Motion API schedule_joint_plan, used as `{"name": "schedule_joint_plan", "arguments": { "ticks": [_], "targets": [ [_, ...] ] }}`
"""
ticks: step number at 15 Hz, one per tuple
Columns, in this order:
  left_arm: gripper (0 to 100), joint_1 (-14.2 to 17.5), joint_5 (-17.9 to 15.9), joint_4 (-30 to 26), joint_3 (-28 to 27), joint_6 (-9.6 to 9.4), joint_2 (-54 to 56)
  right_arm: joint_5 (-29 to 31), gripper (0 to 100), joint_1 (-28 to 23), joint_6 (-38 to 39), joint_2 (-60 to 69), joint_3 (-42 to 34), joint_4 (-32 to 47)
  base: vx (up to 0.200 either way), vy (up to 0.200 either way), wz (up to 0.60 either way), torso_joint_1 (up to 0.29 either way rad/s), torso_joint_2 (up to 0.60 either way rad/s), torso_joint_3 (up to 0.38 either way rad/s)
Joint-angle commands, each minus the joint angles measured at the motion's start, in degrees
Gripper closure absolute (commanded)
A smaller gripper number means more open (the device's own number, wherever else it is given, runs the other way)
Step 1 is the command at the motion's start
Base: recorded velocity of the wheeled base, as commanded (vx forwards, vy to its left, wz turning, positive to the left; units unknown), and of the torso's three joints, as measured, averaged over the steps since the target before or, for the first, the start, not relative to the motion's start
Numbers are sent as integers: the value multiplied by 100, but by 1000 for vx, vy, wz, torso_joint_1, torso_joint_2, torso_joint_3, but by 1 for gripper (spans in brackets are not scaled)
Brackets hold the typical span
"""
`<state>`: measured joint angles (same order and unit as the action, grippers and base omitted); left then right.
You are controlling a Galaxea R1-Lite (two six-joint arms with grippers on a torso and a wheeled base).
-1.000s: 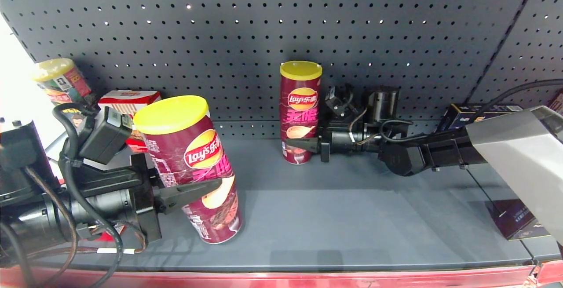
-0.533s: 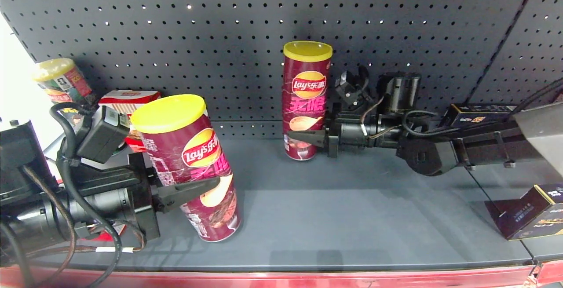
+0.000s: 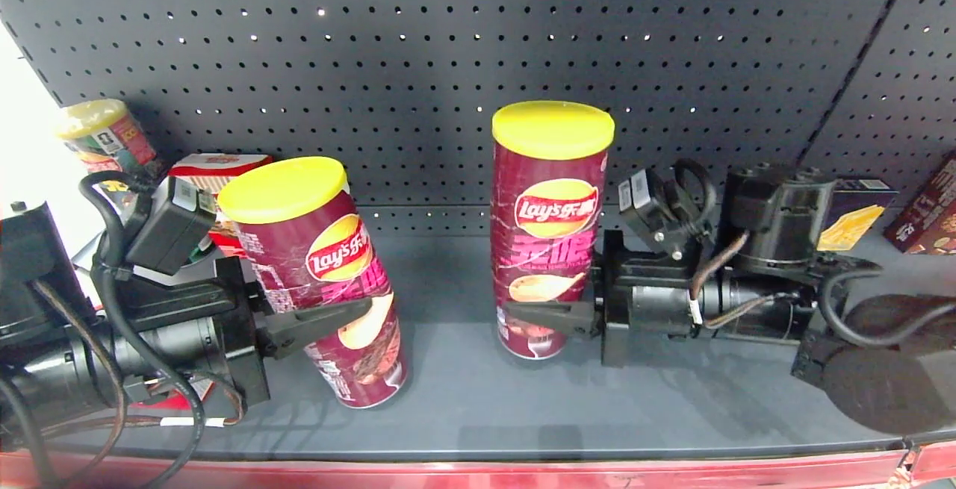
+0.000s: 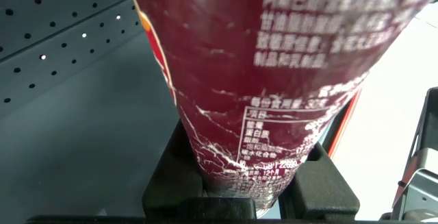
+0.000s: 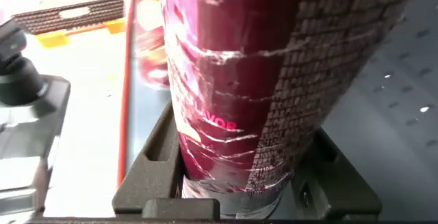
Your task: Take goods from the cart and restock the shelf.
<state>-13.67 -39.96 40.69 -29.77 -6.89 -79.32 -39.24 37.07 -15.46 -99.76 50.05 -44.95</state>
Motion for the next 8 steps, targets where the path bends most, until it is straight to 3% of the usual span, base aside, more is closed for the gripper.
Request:
{"name": "schedule_joint_plan", "arguments": {
  "ticks": [1, 4, 8],
  "targets": [
    [100, 4, 6, 0, 6, 3, 5, 145, 100, 239, 8, 352, -769, -427, 0, 0, 0, 0, 0, 0],
    [100, 13, 6, 0, 6, 21, 13, 250, 100, 424, 166, 272, -1437, -1007, 0, 0, 0, 0, 0, 0],
    [100, 13, 15, 0, 6, 21, 13, 347, 100, 415, 227, -26, -1560, -1350, 0, 0, 0, 0, 0, 0]
  ]
}}
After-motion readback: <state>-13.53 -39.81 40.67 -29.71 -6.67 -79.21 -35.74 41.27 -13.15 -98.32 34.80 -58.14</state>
